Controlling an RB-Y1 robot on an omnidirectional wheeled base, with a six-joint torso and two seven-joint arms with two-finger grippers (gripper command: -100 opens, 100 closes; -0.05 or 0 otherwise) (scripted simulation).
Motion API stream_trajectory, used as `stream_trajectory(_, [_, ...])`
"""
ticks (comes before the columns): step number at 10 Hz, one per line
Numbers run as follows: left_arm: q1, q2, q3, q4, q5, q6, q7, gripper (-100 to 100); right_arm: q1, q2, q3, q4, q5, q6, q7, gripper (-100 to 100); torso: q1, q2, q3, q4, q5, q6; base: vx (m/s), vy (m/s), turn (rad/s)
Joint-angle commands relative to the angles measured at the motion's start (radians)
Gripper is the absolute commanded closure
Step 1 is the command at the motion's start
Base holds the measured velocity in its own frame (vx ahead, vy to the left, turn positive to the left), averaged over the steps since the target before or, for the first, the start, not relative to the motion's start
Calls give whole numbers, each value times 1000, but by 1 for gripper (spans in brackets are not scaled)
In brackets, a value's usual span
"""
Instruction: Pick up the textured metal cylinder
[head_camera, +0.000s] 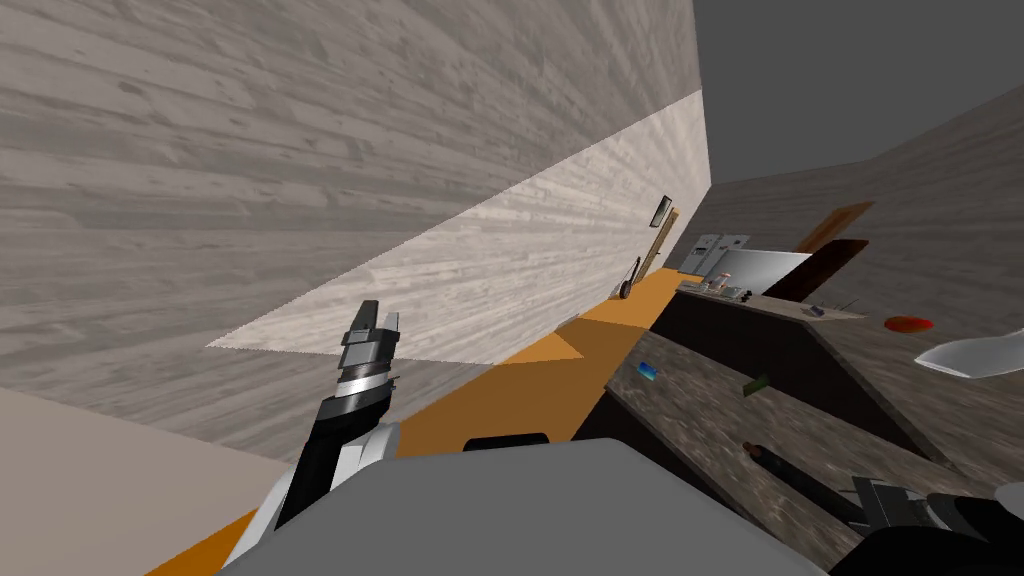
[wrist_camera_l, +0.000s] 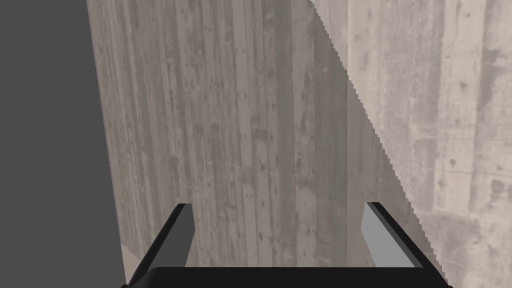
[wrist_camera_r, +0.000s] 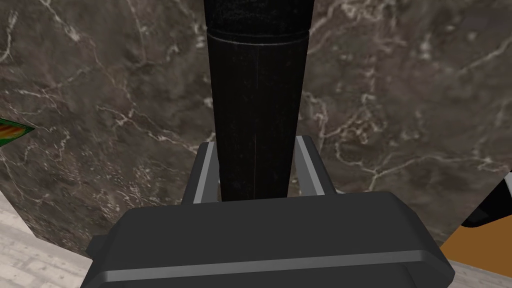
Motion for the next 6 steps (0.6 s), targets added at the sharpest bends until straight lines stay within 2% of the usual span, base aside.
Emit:
stream_trajectory(1, [0, 0, 0, 0, 0, 0, 0, 0, -45, -6, 0, 18, 13, -30, 50, 100, 0, 0, 0, 0, 0, 0, 228, 45, -422])
stream_trajectory(2, [0, 0, 0, 0, 0, 0, 0, 0, -45, -6, 0, 18, 13, -30, 68, 100, 1, -2, -1, 0, 0, 0, 156, 50, -315])
stream_trajectory(3, [0, 0, 0, 0, 0, 0, 0, 0, -68, -12, -2, 24, 20, -45, 95, 100, 1, 1, 0, 0, 1, 0, 157, 44, -404])
stream_trajectory(4, [0, 0, 0, 0, 0, 0, 0, 0, -68, -12, -2, 24, 20, -45, 108, 100, 1, 2, 1, 0, 1, 1, 120, 42, -202])
stream_trajectory(5, [0, 0, 0, 0, 0, 0, 0, 0, -61, -10, -5, 26, 16, -45, 101, 100, 0, 4, 2, 1, 1, -2, 38, 19, -17])
stream_trajectory(6, [-1, 0, 0, 0, 0, 0, 0, 0, -62, -10, -4, 26, 16, -47, 104, 0, -2, 7, 4, 1, 1, -2, 8, 5, 5])
